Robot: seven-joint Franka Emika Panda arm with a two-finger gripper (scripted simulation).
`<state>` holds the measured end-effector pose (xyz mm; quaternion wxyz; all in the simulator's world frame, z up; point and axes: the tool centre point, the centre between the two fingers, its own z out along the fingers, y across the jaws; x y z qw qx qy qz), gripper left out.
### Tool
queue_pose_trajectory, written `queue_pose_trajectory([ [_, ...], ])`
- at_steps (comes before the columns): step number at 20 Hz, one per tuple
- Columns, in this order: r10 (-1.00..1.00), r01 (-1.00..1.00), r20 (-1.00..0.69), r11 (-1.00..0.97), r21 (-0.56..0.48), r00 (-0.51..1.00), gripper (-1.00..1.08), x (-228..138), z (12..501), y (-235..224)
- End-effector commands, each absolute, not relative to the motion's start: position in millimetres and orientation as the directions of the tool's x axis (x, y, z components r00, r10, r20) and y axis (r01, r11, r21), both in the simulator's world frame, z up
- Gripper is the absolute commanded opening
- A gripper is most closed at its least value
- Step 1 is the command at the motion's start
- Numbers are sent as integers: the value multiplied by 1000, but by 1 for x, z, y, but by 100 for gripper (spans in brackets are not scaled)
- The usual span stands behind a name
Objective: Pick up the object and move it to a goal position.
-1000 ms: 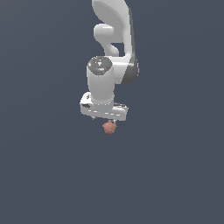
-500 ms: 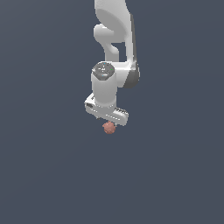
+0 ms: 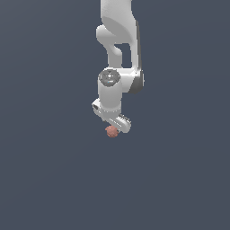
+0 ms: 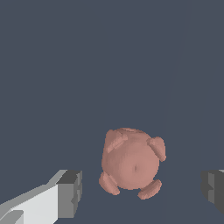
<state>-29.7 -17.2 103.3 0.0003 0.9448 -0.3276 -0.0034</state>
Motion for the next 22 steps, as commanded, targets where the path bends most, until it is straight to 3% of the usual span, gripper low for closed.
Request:
queue_pose_trajectory([
  [1, -658, -658, -4, -753, 2, 753, 100, -32, 99, -16],
  [22, -729, -729, 0, -685, 0, 685, 100, -37, 69, -13],
])
